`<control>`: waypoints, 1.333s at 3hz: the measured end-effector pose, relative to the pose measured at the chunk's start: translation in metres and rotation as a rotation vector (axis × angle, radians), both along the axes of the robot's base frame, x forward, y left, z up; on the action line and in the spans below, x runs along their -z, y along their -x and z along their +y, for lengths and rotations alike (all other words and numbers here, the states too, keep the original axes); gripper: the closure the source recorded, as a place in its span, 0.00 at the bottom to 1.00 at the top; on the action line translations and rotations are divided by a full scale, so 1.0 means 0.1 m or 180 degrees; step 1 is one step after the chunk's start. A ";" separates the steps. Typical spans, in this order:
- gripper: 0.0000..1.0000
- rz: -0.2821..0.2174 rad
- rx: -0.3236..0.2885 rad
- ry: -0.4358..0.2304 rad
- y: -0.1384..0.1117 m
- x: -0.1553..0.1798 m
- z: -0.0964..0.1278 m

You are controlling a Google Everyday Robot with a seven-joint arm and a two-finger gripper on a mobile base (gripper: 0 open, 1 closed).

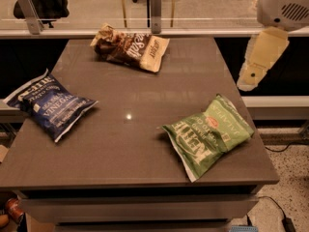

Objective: Move brown chip bag near green jalapeno chip bag

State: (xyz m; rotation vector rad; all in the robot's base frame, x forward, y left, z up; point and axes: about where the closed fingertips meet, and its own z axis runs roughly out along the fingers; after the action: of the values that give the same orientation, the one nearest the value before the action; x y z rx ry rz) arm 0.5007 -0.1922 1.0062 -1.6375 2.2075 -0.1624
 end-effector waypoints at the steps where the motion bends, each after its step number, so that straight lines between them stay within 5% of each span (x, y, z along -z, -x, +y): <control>1: 0.00 -0.0001 0.0010 0.0036 -0.32 0.01 0.29; 3: 0.00 -0.0024 0.0160 0.0044 -0.93 0.08 0.77; 4: 0.00 0.0012 0.0232 0.0120 -1.60 0.33 1.20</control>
Offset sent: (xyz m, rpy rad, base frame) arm 0.0964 0.0812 -0.0083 -0.0290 0.0043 -0.0715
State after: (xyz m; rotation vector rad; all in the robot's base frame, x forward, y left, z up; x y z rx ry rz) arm 0.6609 -0.0719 0.9734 -1.5787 2.2814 -0.2223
